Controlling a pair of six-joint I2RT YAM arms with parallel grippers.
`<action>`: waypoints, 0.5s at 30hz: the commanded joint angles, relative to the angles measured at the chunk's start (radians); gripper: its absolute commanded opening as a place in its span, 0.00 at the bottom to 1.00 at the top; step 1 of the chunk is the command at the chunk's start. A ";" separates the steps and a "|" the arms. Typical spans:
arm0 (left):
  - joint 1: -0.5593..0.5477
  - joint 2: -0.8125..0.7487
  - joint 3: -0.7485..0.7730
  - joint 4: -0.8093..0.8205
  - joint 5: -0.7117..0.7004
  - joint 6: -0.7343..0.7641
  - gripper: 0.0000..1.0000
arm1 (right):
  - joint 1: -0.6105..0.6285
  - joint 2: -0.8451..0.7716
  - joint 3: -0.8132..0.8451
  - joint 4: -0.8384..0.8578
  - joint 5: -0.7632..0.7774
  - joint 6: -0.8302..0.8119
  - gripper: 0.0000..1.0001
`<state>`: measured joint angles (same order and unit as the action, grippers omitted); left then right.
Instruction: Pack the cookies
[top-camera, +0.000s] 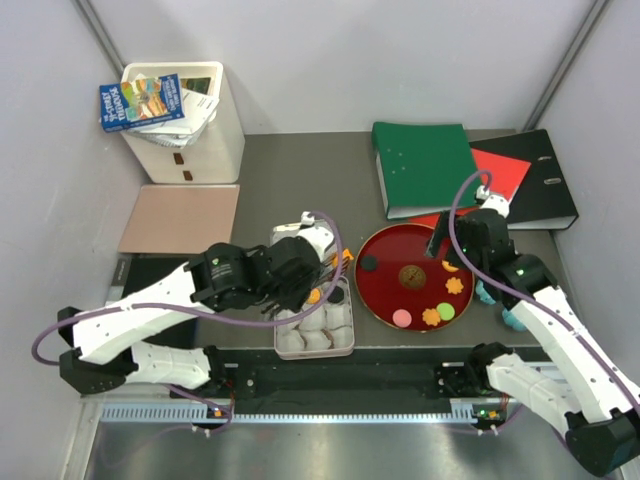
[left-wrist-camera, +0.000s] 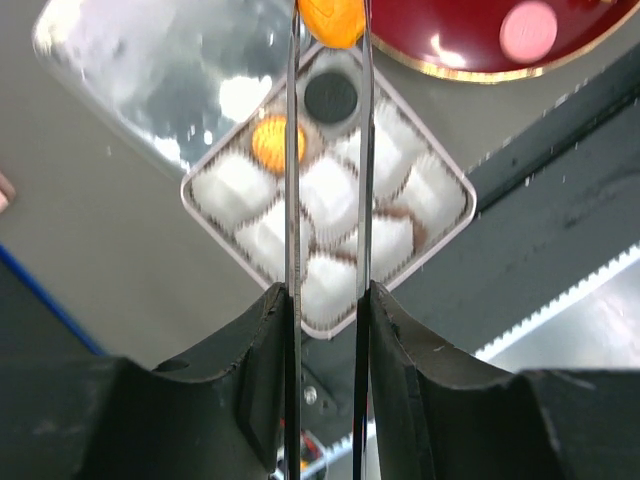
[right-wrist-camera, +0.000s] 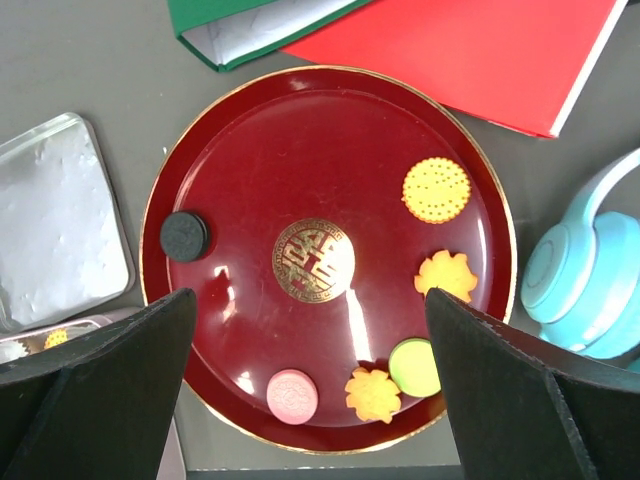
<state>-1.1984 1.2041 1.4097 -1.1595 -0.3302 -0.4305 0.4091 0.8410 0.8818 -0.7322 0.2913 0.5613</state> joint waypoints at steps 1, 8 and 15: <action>-0.001 -0.064 -0.012 -0.147 0.049 -0.079 0.31 | -0.009 0.024 -0.004 0.066 -0.026 0.012 0.96; 0.000 -0.101 -0.026 -0.213 0.137 -0.079 0.30 | -0.009 0.035 -0.009 0.076 -0.032 0.023 0.96; 0.000 -0.106 -0.055 -0.264 0.224 -0.082 0.30 | -0.009 0.035 -0.020 0.073 -0.035 0.031 0.96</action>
<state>-1.1984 1.1206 1.3643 -1.3483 -0.1661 -0.4995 0.4091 0.8749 0.8669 -0.6899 0.2615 0.5804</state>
